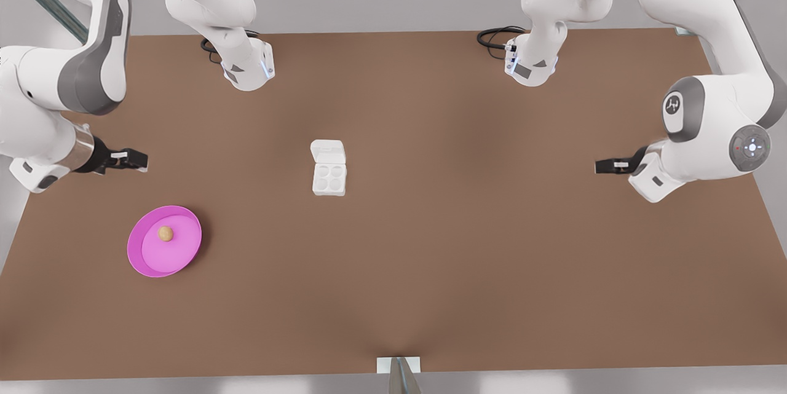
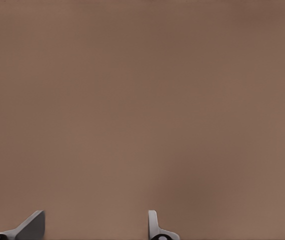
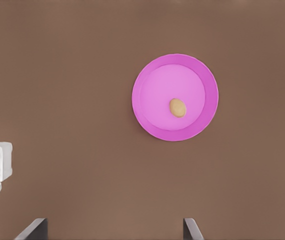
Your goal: Pack egg into the box and close the box lid
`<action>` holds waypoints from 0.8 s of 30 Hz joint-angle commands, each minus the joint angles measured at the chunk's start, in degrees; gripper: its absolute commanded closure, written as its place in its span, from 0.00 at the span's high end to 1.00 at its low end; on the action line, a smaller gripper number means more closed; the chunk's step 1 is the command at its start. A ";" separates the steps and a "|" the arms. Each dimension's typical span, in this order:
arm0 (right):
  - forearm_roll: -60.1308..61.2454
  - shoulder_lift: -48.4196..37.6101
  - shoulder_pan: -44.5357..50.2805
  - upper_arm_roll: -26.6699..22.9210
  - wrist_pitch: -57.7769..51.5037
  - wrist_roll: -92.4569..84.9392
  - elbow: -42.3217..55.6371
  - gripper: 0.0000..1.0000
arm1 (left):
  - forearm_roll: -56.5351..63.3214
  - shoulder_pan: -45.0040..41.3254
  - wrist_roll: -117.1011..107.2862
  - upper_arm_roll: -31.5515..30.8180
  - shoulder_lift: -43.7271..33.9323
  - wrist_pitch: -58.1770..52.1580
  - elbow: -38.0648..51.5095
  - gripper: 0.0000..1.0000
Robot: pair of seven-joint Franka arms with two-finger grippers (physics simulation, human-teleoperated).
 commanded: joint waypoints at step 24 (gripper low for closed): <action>-3.01 18.43 -6.12 0.00 49.75 -38.53 -18.99 1.00 | -0.62 -0.47 -0.69 -0.38 0.52 3.86 0.00 1.00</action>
